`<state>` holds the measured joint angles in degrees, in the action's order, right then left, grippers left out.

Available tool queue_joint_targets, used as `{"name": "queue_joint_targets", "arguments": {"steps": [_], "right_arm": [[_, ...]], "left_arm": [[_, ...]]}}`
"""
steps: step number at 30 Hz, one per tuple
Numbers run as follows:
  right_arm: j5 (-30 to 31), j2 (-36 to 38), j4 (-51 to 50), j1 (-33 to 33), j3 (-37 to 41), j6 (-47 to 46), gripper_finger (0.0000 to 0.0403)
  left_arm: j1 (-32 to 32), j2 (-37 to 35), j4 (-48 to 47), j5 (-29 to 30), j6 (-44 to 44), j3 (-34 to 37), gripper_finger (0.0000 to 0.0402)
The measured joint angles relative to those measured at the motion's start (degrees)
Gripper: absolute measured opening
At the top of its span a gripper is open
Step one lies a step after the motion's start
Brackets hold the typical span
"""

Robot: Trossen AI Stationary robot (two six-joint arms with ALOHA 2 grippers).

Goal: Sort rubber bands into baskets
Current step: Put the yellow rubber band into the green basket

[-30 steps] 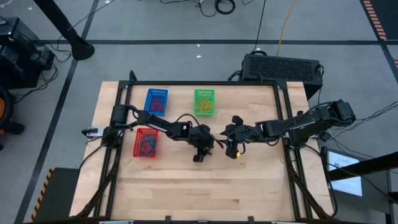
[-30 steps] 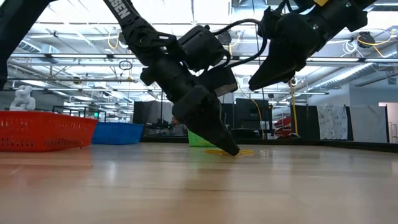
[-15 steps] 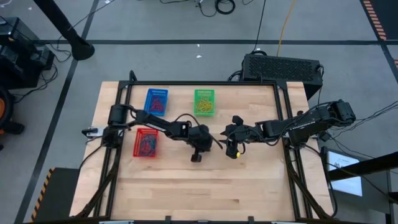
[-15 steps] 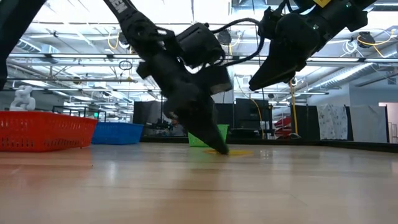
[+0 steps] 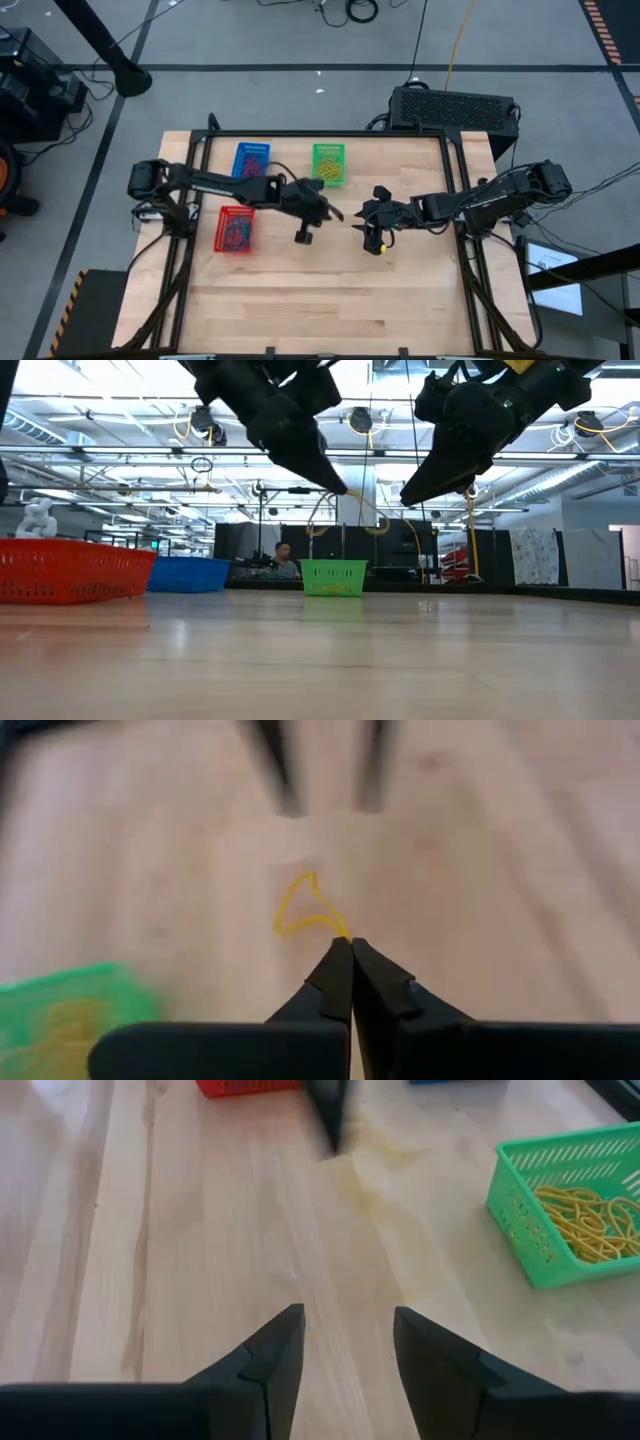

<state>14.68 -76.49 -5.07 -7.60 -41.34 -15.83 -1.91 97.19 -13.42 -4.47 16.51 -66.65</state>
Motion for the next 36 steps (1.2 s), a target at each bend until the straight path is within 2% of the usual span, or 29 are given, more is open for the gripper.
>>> {"name": "queue_joint_targets", "arguments": {"steps": [4, 12, 16, 19, 23, 26, 36], "right_arm": [[0.0, 0.0, 0.1, 0.0, 0.0, -0.1, 0.0148], [0.0, 0.0, 0.1, 0.0, 0.0, -0.2, 0.0148], [0.0, 0.0, 0.1, 0.0, 0.0, -0.2, 0.0148], [0.0, 0.0, 0.1, 0.0, 0.0, -0.1, 0.0148], [0.0, 0.0, 0.0, 0.0, 0.0, 0.0, 0.0148], [0.0, 0.0, -0.1, 0.0, 0.0, 0.2, 0.0148], [0.0, 0.0, -0.1, 0.0, 0.0, 0.2, 0.0148]], "left_arm": [[-3.5, -1.8, 0.0, 3.3, 1.0, 0.0, 0.0001], [-15.3, 0.0, 6.5, 3.5, 0.2, 0.0, 0.0], [-20.8, 2.5, 13.0, 3.1, -5.2, 0.0, 0.0], [-23.8, 5.0, 16.2, 0.5, -8.7, 0.0, 0.0], [-25.5, 8.4, 19.7, -3.4, -12.4, 0.0, 0.0], [-25.5, 10.7, 22.6, -4.2, -14.5, 0.0, 0.0], [-25.5, 12.4, 19.7, -4.3, -17.8, 0.0, 0.0012]]}}
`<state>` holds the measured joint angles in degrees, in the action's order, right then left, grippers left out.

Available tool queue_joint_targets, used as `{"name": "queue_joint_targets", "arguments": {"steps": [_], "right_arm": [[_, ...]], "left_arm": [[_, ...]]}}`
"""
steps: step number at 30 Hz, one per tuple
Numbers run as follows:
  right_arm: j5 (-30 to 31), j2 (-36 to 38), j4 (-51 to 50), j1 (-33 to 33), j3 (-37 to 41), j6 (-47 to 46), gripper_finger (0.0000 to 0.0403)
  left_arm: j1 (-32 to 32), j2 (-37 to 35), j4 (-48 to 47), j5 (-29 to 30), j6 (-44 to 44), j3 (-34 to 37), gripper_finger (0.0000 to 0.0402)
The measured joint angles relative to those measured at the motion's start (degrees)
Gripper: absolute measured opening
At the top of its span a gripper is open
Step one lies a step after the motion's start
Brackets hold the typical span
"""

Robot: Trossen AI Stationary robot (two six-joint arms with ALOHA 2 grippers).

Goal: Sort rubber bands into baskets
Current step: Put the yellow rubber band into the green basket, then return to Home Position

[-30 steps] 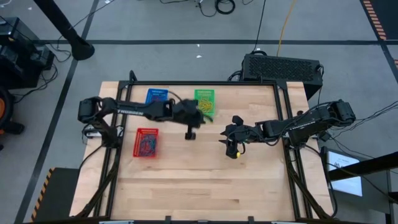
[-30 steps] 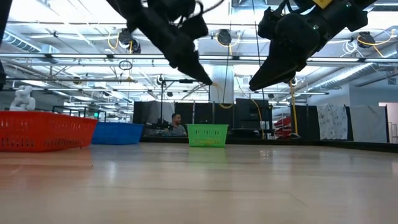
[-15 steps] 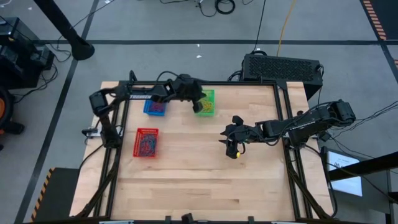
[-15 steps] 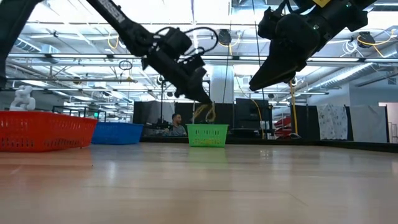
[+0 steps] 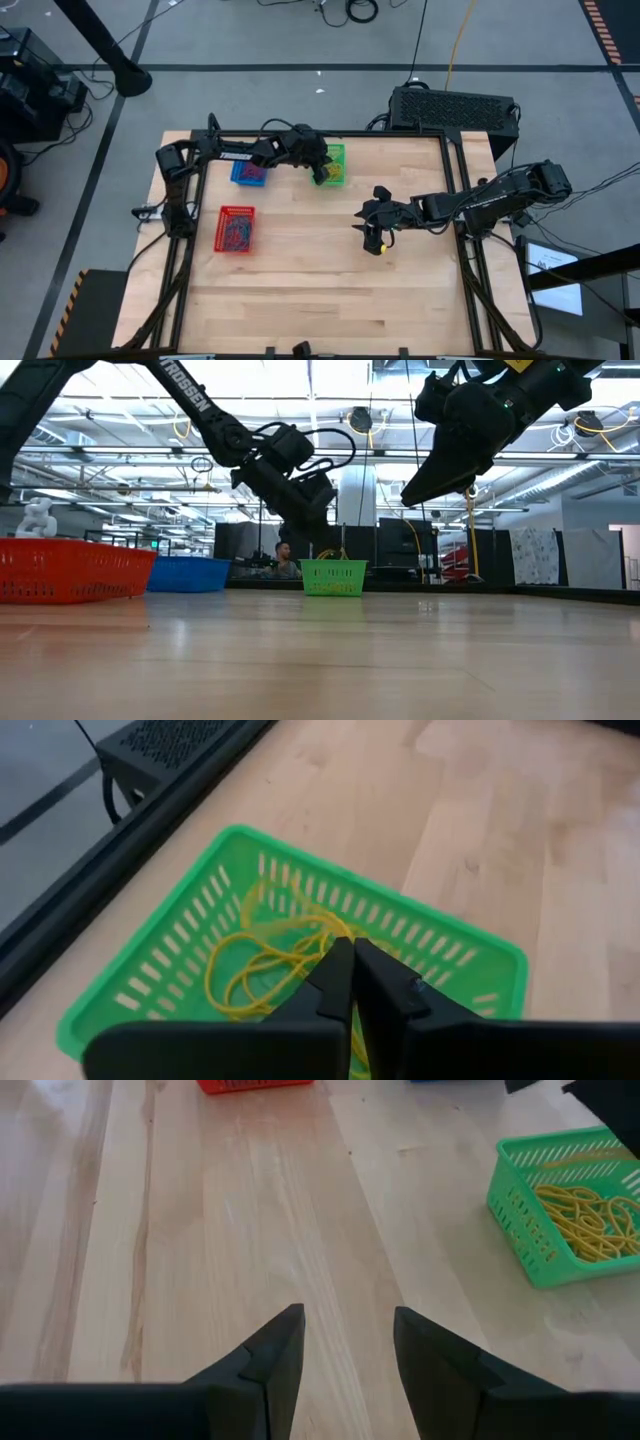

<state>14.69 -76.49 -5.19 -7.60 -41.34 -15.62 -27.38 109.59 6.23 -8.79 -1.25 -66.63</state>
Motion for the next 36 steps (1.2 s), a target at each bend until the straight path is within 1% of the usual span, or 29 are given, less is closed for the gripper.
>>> {"name": "queue_joint_targets", "arguments": {"steps": [10, 16, 19, 21, 25, 30, 33, 36], "right_arm": [[0.0, 0.0, 0.1, 0.0, 0.0, -0.1, 0.0148], [0.0, 0.0, 0.1, 0.0, 0.0, -0.5, 0.0148], [0.0, 0.0, 0.1, 0.0, 0.0, -0.8, 0.0148], [0.0, 0.0, 0.1, 0.0, 0.0, -0.8, 0.0148], [0.0, 0.0, 0.3, 0.0, 0.0, -0.8, 0.0148], [0.2, 0.0, 0.8, 0.0, 0.0, -0.7, 0.0148], [0.3, 0.0, 1.4, 0.0, 0.0, -0.7, 0.0148], [0.3, 0.0, 4.1, 0.0, 0.0, -0.6, 0.0148]], "left_arm": [[0.5, -3.5, -4.4, 0.0, 0.0, 0.0, 0.005], [1.0, -4.6, -4.5, 0.0, 0.0, 0.0, 0.0107], [0.9, -7.2, -9.2, -1.8, 0.0, 0.0, 0.013], [0.9, -10.1, -13.4, -1.7, 0.0, -0.1, 0.0135], [2.4, -17.2, -21.7, 1.6, 0.0, 0.0, 0.013], [7.6, -27.7, -30.1, 5.6, 0.0, -0.1, 0.0117], [12.4, -33.2, -31.0, 9.6, -0.1, 0.8, 0.0112], [17.7, -38.2, -30.3, 13.6, -1.8, 3.6, 0.0111]]}}
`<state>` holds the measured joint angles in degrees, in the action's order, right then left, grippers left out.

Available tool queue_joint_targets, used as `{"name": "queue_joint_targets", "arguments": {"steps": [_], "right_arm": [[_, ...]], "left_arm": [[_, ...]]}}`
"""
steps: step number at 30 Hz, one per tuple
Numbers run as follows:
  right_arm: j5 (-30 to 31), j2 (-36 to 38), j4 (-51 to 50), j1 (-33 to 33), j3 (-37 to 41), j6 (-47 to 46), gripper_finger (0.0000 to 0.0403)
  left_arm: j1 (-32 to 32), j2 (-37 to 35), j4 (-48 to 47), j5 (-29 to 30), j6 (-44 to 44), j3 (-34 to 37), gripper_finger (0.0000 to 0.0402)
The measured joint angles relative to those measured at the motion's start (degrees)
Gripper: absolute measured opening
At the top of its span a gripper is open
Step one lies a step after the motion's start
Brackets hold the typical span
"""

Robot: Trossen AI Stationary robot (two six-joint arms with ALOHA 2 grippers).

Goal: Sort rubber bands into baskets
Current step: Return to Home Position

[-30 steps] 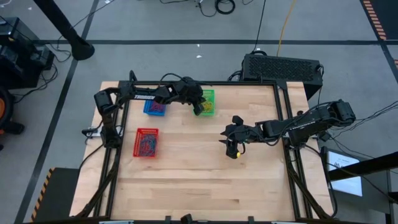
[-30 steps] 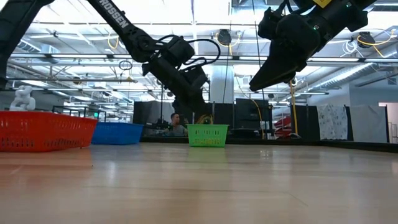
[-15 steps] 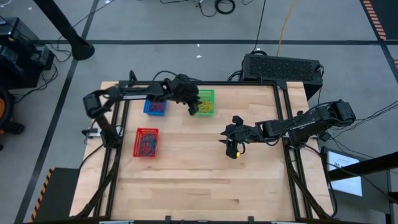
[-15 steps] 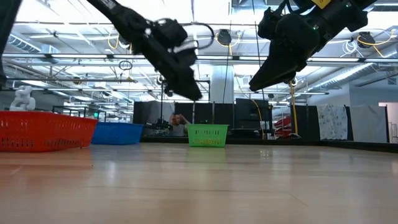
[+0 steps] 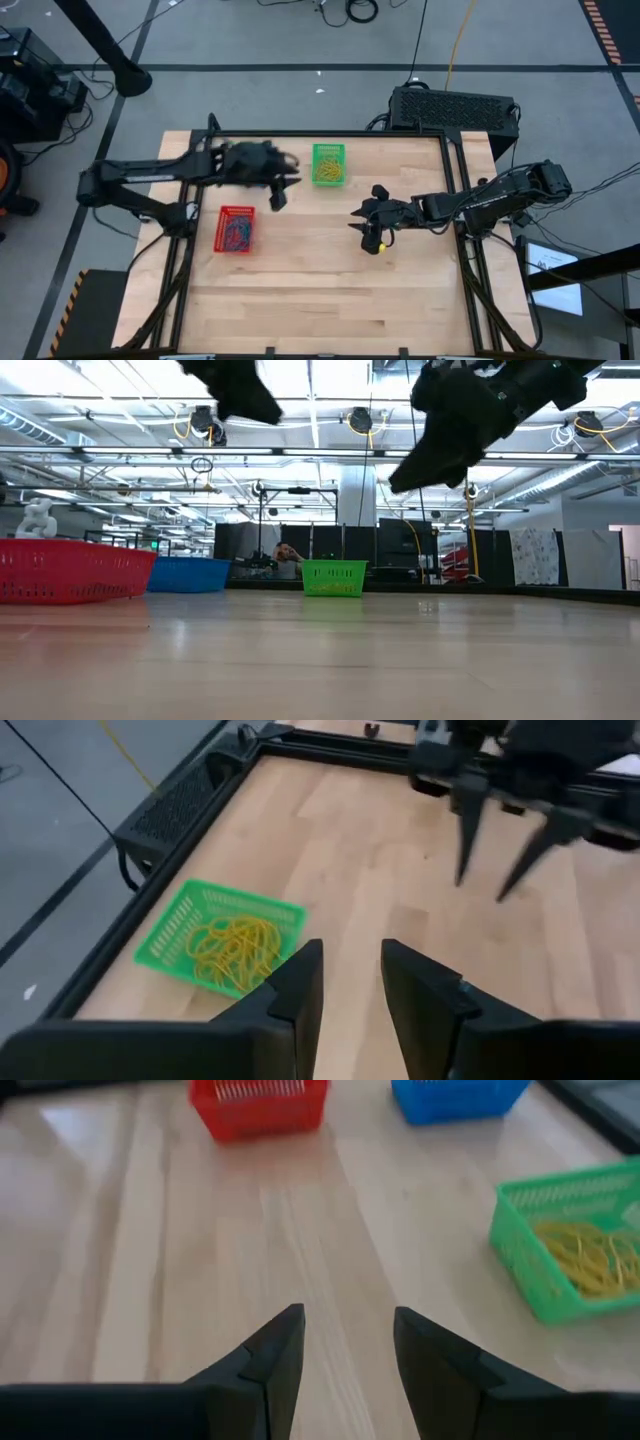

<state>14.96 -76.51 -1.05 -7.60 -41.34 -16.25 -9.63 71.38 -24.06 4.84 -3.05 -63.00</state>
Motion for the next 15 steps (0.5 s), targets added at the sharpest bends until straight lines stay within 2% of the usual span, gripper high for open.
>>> {"name": "queue_joint_targets", "arguments": {"steps": [3, 6, 11, 15], "right_arm": [[0.0, 0.0, 3.8, 0.0, 0.0, 1.1, 0.0148], [0.0, 0.0, 6.8, 0.0, 0.0, 1.5, 0.0148], [0.0, 0.0, 7.9, 0.5, 0.0, 1.8, 0.0148], [-0.1, 0.7, 8.3, 2.5, 0.0, 5.2, 0.0148]], "left_arm": [[5.2, -4.7, 2.1, 4.9, -2.7, 5.5, 0.0111], [10.1, -9.0, 7.9, 8.7, -6.0, 13.8, 0.0111], [15.7, -14.9, 24.3, 10.4, -10.1, 30.1, 0.0111], [16.1, -19.3, 31.7, 10.7, -10.1, 38.9, 0.0111]]}}
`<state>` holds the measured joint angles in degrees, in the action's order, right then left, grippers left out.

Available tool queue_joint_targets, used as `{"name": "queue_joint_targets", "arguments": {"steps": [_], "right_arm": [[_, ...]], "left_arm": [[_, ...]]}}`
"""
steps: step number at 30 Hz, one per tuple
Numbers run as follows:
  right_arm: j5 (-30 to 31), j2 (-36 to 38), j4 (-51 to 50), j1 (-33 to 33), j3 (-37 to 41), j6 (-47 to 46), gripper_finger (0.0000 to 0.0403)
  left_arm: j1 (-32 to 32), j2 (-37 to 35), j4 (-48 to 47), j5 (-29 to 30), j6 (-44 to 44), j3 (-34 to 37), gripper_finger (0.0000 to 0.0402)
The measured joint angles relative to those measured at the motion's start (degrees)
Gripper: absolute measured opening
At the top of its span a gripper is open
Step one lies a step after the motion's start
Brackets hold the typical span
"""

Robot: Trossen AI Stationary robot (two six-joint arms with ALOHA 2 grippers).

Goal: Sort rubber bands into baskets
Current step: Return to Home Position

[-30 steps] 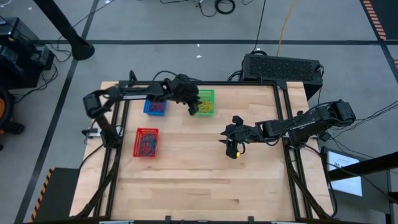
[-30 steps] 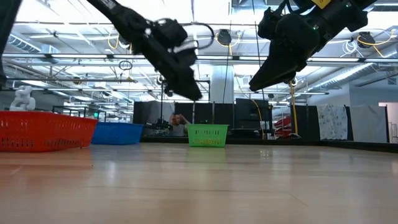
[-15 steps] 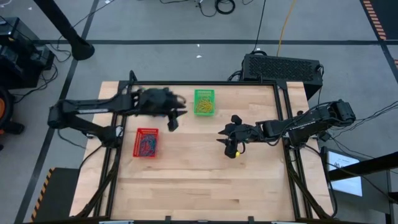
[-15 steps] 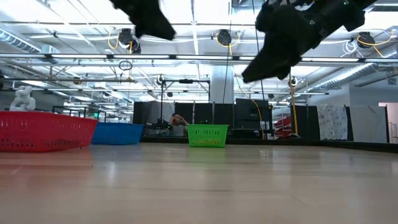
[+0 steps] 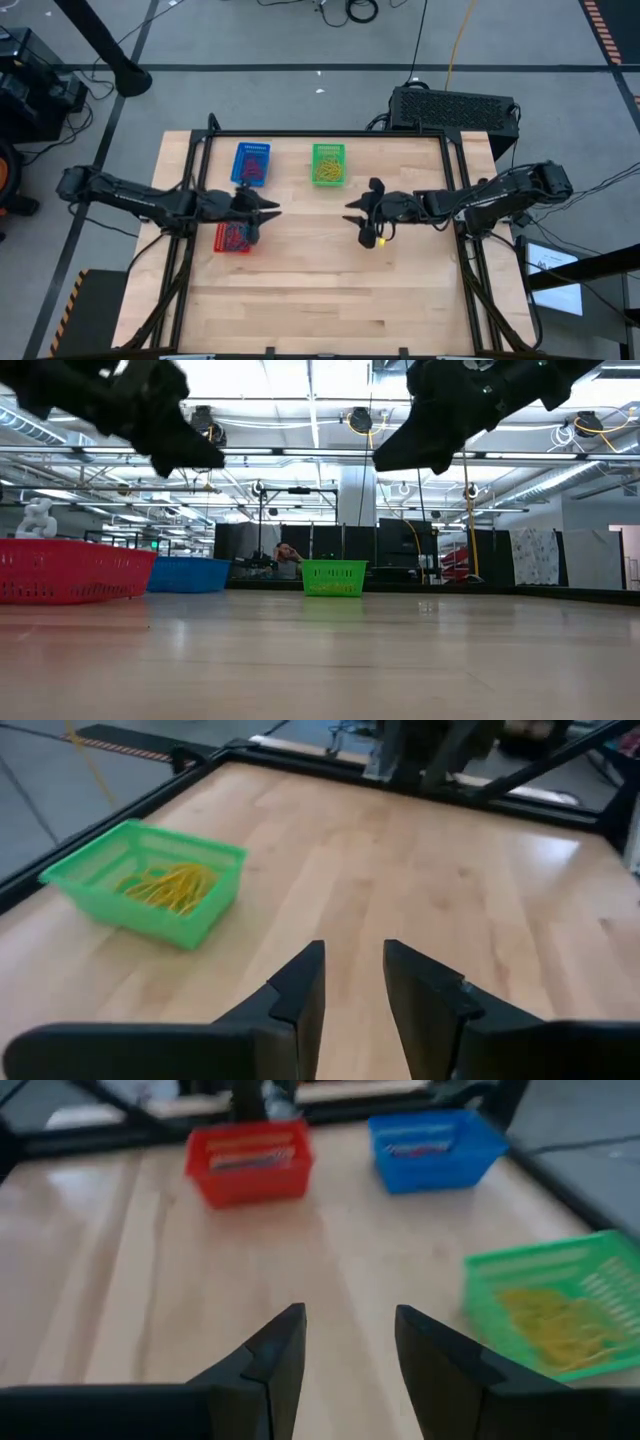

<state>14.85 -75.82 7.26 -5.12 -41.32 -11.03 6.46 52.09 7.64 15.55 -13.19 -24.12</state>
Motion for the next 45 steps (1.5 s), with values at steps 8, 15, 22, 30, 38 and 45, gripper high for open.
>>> {"name": "queue_joint_targets", "arguments": {"steps": [8, 15, 22, 30, 38, 45], "right_arm": [[-0.1, 10.8, -9.3, 6.5, 0.0, 2.9, 0.0148], [-4.7, 20.6, -10.8, 10.6, 6.1, 3.7, 0.013], [-7.9, 33.5, -4.8, 15.5, 17.6, 1.0, 0.0073], [-15.0, 44.5, 9.9, 18.1, 32.5, -3.9, 0.0009], [-15.3, 48.7, 13.3, 19.3, 39.9, -2.4, 0.0002], [-14.1, 48.6, 6.6, 19.3, 40.5, -3.3, 0.0001]], "left_arm": [[-6.4, -11.7, 1.0, -1.3, 1.6, 10.8, 0.0111], [-16.3, -22.3, 2.4, -9.3, 1.5, 16.8, 0.0111], [-22.5, -31.0, 2.1, -13.2, 1.5, 17.5, 0.0111], [-24.1, -36.4, -0.5, -14.8, -1.0, 18.9, 0.0111], [-24.1, -38.5, -0.2, -15.0, -1.5, 22.7, 0.0111], [-24.1, -38.5, 1.5, -14.5, -1.0, 23.7, 0.0111]]}}
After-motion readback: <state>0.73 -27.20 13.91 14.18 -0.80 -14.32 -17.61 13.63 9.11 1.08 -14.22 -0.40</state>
